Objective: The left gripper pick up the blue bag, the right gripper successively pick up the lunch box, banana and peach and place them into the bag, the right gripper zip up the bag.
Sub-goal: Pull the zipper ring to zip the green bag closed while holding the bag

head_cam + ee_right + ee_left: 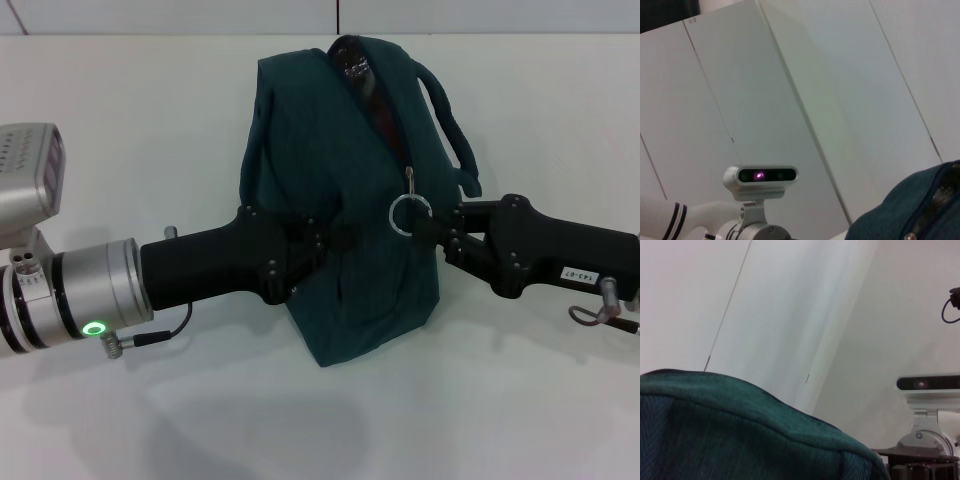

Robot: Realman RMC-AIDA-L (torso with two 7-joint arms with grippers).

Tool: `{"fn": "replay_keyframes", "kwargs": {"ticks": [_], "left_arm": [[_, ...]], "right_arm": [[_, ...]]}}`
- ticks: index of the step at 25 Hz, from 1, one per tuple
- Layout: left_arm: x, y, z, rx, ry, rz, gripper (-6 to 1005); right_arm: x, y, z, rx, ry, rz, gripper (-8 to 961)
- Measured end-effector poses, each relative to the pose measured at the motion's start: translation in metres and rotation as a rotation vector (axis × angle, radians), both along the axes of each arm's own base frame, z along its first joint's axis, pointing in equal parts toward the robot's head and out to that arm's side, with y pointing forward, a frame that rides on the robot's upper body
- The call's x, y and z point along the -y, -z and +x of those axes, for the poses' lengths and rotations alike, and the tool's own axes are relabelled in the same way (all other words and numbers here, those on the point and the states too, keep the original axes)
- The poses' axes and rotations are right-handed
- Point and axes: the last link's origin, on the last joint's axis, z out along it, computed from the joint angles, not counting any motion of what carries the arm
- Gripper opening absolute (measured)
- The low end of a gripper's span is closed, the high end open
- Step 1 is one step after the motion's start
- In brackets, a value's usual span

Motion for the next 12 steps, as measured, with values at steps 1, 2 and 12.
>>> {"fn": "replay_keyframes", "kwargs": {"ticks": [1,2,12], "left_arm": [[0.0000,0.0000,0.0000,0.000,0.000,0.000,42],[0.0000,0.0000,0.0000,0.000,0.000,0.000,42],[0.0000,0.0000,0.0000,0.000,0.000,0.000,42]], "right_arm": [[0.0004,-0.0003,0.0009,-0.001,0.004,0.002,265],[0.0006,-0.0006,0.0017,-0.001,0.007,0.003,261],[-0.0004,-0.0016,0.0015,-0.009,0.014,0.010,115]]}}
